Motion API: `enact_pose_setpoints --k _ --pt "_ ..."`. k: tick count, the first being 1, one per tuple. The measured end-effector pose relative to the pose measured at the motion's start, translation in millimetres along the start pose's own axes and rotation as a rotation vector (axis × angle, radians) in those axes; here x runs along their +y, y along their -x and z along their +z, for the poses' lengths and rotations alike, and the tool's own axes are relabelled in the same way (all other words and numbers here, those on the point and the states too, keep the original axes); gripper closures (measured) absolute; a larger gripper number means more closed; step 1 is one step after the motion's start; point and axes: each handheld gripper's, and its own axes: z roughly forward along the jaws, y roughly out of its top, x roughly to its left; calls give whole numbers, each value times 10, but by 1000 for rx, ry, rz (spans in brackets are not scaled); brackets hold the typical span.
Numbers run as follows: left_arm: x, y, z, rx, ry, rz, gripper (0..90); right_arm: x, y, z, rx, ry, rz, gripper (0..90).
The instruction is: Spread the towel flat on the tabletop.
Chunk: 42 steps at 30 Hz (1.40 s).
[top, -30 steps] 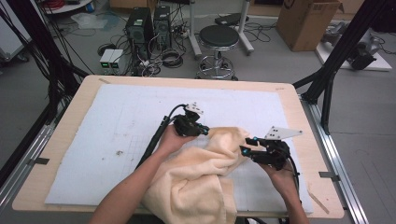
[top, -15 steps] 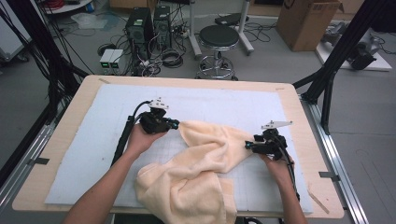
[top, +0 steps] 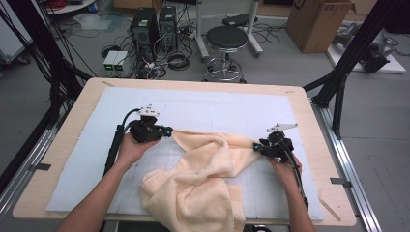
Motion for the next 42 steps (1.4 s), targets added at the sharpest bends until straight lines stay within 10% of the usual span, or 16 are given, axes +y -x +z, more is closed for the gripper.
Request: enact_pose_setpoints --k 3,11,16,21,25,28,35,42 --pt "-39 -29 -49 13 1 -7 857 60 -21 42 50 -13 -12 834" --pt "-119 -238 -331 71 36 -59 857 344 -122 62 170 62 -67 845" --pt "-193 -368 -416 104 35 -99 857 470 -134 143 126 106 -62 640" --pt "-221 -437 -400 126 34 -116 857 448 -66 310 120 23 -29 515" --pt "-236 -466 -380 125 23 -123 858 453 -124 435 106 6 -64 545" --pt "-237 -468 -397 127 33 -127 857 467 -152 465 120 14 -93 736" --pt "-237 -459 -566 137 53 -119 857 562 -339 193 176 122 -138 847" --pt "-78 -654 -734 200 77 -150 858 820 -480 -95 121 245 -175 851"
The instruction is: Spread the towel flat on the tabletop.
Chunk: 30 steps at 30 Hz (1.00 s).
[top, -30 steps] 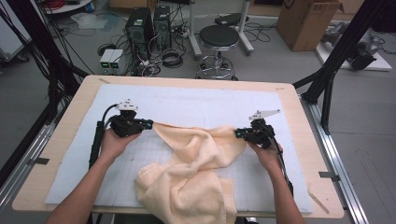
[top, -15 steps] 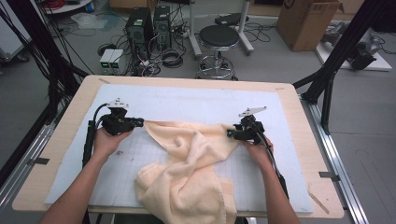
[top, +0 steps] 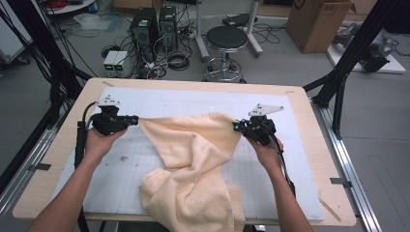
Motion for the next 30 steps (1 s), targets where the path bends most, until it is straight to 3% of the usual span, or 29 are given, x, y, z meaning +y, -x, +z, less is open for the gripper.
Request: enact_pose_setpoints --k 4,8,9,10,11,14,17,20,30 --pt "290 -94 103 56 14 0 858 241 121 97 -74 -17 -11 852" --pt "545 -106 353 119 17 14 855 308 341 299 -138 -50 48 844" --pt "570 -98 425 134 13 4 838 290 398 364 -137 -49 77 794" --pt "571 -92 487 138 16 -14 765 267 441 435 -147 -59 104 667" --pt "554 -87 538 118 11 -33 694 235 487 500 -152 -69 123 633" --pt "446 -27 625 81 1 -23 674 133 538 580 -109 -111 171 598" --pt "299 -2 622 56 -6 -24 663 68 483 547 -72 -129 155 597" --pt "139 41 561 22 17 -35 659 43 448 466 -20 -121 165 584" --pt "-392 350 310 -102 -4 31 645 -39 -13 114 128 -55 82 558"
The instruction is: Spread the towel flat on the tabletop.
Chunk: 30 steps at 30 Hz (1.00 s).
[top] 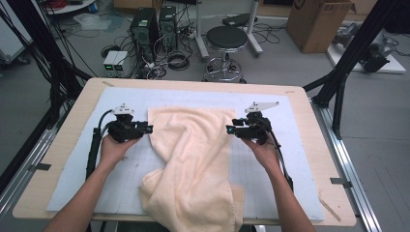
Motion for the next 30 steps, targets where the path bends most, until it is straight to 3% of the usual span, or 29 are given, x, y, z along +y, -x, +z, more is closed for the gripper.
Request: enact_pose_setpoints --k 2,5,7,8,14,16,20,23,26,30 --pt "-86 99 -31 -36 -4 11 643 -57 -111 -28 24 10 -24 556" --pt "-200 246 -74 -79 -20 54 641 -108 -273 -22 73 -58 -44 545" --pt "-267 324 -73 -100 -29 67 645 -188 -386 -22 76 -35 -91 572" --pt "-292 355 -60 -110 -38 79 648 -229 -423 -5 81 -49 -96 572" --pt "-346 457 83 -161 -88 151 600 -519 -509 132 138 -138 -111 600" --pt "-346 474 132 -180 -106 154 566 -569 -542 175 153 -162 -124 603" --pt "-333 496 192 -173 -125 163 567 -623 -584 287 160 -216 -156 622" --pt "-307 512 223 -134 -138 179 678 -623 -595 294 144 -212 -183 697" --pt "-292 536 253 -128 -139 193 808 -623 -567 297 145 -208 -169 805" --pt "-275 509 201 -128 -135 188 856 -608 -574 291 167 -219 -191 874"
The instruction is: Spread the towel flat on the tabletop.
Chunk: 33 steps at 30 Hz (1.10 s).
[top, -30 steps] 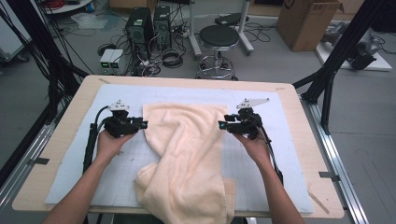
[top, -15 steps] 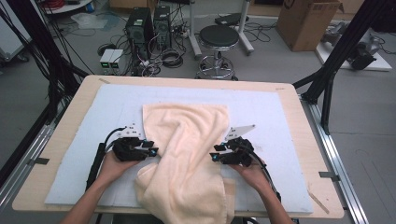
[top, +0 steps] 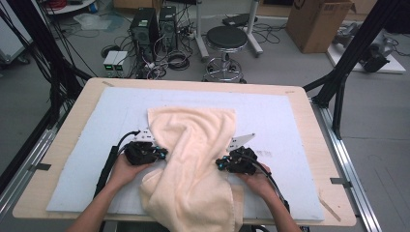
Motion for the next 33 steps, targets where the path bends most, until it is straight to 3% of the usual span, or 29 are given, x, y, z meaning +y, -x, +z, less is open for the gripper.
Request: enact_pose_setpoints --k 4,10,15,17,18,21,24,27,30,33 --pt "-25 -86 -248 23 38 -22 860 -15 29 -122 -20 2 10 877" --pt "-106 -304 -628 65 95 -92 861 -67 174 -358 -84 25 54 877" --pt "-110 -361 -681 68 121 -111 862 -110 264 -441 -130 31 79 876" --pt "-106 -337 -627 72 94 -98 856 -122 289 -411 -143 14 89 874" --pt "-111 -323 -614 69 88 -90 841 -122 292 -383 -153 2 84 867" --pt "-158 -291 -640 44 134 -105 717 -110 271 -322 -143 -15 85 835" --pt "-208 -262 -691 42 145 -107 623 -105 269 -315 -135 0 93 769" --pt "-292 -212 -735 18 154 -115 615 -94 247 -364 -124 40 104 702" --pt "-397 -91 -759 -35 148 -100 625 -76 154 -429 -94 89 92 666" --pt "-471 14 -744 -86 143 -97 642 -81 8 -424 -55 90 72 626"
